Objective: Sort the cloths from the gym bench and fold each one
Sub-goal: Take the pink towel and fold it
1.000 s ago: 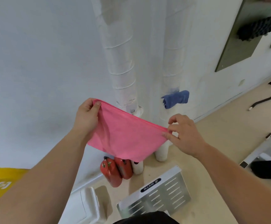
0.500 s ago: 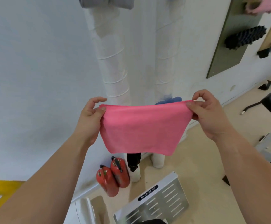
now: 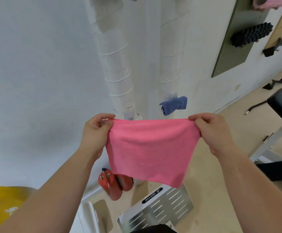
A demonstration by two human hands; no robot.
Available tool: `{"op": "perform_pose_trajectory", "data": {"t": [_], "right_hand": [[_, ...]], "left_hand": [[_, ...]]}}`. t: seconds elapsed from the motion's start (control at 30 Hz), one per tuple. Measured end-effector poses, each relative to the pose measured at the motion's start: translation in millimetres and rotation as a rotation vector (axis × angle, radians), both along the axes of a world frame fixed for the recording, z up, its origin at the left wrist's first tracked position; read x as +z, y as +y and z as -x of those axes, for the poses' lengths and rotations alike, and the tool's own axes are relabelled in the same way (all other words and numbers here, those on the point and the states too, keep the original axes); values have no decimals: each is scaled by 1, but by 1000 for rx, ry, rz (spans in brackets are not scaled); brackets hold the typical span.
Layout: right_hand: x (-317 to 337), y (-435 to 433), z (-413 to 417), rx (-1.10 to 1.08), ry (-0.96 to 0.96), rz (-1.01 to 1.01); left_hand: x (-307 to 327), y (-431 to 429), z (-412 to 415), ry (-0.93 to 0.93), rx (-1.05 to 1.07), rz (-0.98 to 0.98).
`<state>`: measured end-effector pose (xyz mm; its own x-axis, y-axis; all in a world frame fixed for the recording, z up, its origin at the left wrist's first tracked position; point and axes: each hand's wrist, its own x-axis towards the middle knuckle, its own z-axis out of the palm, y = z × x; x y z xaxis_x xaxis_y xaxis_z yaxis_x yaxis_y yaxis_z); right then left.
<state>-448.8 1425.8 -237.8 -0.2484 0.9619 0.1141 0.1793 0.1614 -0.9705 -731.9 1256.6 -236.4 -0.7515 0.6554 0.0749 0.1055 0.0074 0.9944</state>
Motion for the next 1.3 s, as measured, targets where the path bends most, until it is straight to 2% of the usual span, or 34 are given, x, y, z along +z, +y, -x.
{"op": "perform_pose_trajectory", "data": {"t": [0.13,0.27,0.57,0.67,0.77,0.9,1.03,1.13,1.3], "right_hand": [[-9,-7,6,74,-84,-15],[-17,-5,7,108,-57,18],[-13,-17,9,32,7,94],[-3,-32,16,123,23,168],[6,-57,31,303,25,218],[8,-85,55,449,-38,82],[9,-93,59,409,-128,-174],[5,-91,58,361,-159,-272],[-5,-88,60,396,-220,-348]], "left_hand": [[-7,-2,2,22,72,46],[-13,-6,6,37,54,97],[-19,-15,2,8,-5,154],[-17,-15,-9,4,74,139],[-10,-12,-33,23,9,133],[2,-12,-71,74,-147,119],[6,-17,-92,12,-314,55],[4,-19,-95,-74,-299,72],[0,-19,-93,-104,-267,136]]}}
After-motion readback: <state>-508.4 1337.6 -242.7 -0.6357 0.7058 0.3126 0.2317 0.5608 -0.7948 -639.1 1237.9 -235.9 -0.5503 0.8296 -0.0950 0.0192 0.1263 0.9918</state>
